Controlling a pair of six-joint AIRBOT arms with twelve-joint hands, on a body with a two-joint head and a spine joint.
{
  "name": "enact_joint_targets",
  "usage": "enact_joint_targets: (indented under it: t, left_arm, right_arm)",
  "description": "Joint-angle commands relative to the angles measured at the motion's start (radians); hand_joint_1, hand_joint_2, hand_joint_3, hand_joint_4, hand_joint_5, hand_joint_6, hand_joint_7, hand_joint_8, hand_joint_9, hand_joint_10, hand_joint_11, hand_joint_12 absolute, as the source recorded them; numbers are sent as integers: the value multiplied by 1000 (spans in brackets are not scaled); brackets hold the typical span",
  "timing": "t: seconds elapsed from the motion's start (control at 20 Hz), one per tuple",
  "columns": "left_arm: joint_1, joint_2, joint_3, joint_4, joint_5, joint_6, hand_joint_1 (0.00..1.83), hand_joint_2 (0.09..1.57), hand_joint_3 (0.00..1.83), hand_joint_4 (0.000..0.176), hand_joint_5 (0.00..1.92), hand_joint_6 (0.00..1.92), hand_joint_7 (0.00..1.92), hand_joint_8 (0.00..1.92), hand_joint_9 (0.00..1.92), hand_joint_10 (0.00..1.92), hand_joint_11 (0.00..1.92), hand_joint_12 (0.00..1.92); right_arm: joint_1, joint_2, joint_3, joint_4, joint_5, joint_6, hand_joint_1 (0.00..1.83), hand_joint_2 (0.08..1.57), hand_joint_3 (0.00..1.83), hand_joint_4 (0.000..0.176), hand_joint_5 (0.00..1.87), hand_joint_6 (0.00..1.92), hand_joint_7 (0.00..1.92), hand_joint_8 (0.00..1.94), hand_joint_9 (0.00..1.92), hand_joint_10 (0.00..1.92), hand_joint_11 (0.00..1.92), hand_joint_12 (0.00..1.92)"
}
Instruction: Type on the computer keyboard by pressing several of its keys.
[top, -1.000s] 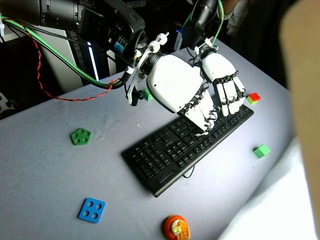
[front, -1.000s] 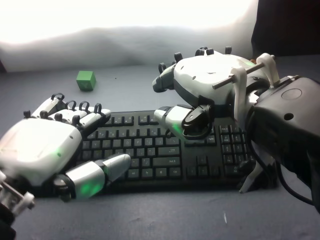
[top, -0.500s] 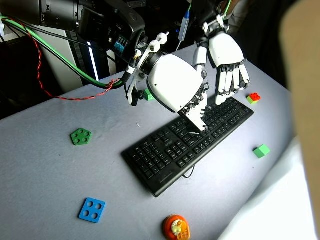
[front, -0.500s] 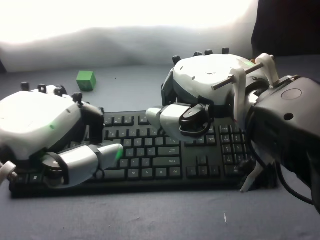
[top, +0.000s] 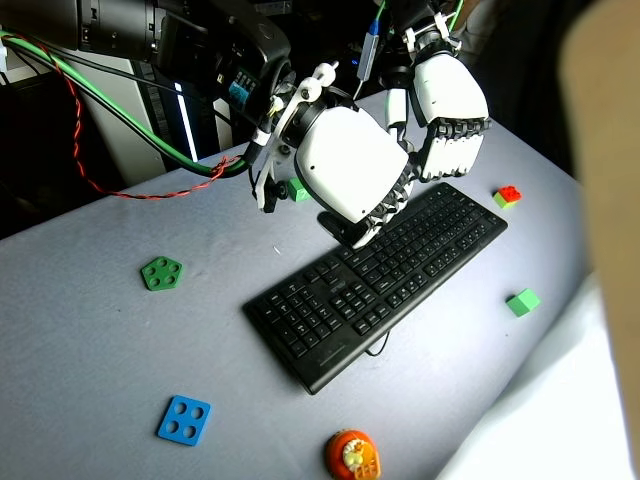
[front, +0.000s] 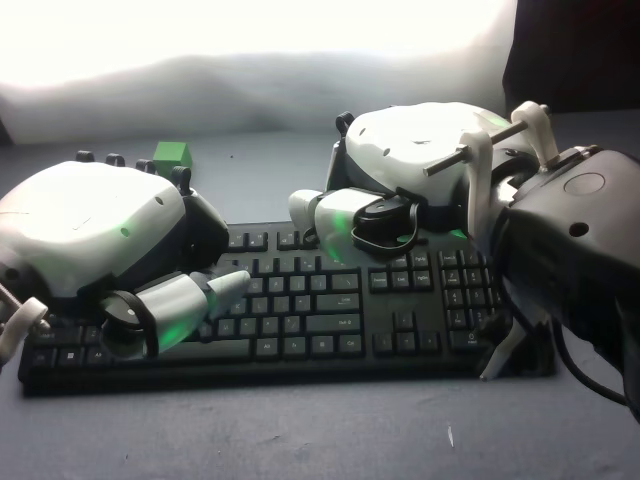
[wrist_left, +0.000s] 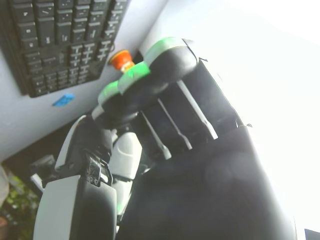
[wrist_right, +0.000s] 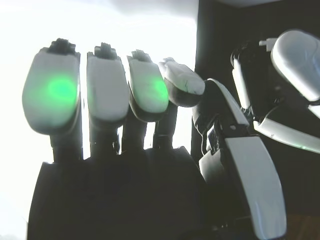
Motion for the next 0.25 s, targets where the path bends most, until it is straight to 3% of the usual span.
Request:
enact_joint_targets:
  t: [0.0, 0.2]
  left_arm:
    - [-12, 0, 6, 40, -89, 0, 461, 1418, 0, 0, 963, 1873, 1119, 1870, 1151, 1921, 1117, 1921]
    - [-12, 0, 13, 40, -89, -6, 377, 1449, 6, 0, 922, 1897, 1080, 1873, 1115, 1921, 1070, 1921]
  right_arm:
    - [19, 9, -6, -72, 21, 6, 22, 1499, 9, 176, 1268, 1921, 1429, 1941, 1495, 1921, 1524, 1921]
    - [19, 15, -6, -72, 24, 6, 2, 1510, 7, 176, 1237, 1921, 1393, 1941, 1453, 1921, 1481, 1921]
